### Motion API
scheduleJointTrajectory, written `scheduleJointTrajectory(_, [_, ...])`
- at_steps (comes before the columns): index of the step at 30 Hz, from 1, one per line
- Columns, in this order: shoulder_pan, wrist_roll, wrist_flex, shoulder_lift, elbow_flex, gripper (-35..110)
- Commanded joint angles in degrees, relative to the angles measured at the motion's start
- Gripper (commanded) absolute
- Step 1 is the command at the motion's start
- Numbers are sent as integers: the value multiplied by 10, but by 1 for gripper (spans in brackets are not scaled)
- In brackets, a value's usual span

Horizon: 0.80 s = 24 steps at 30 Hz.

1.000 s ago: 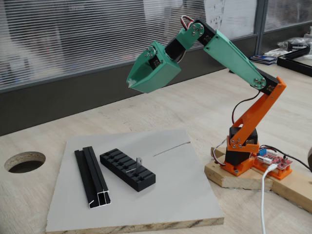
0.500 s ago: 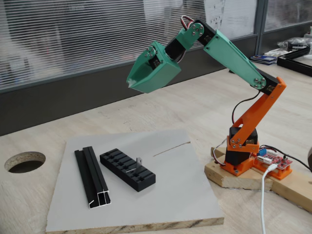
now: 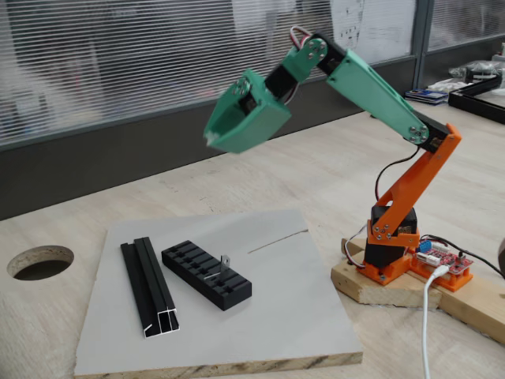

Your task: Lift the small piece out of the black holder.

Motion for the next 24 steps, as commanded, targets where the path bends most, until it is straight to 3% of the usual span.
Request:
scheduleJointTrajectory(1, [-13, 0, 7, -1, 19, 12])
scheduleJointTrajectory(24, [-15, 0, 8, -3, 117, 12])
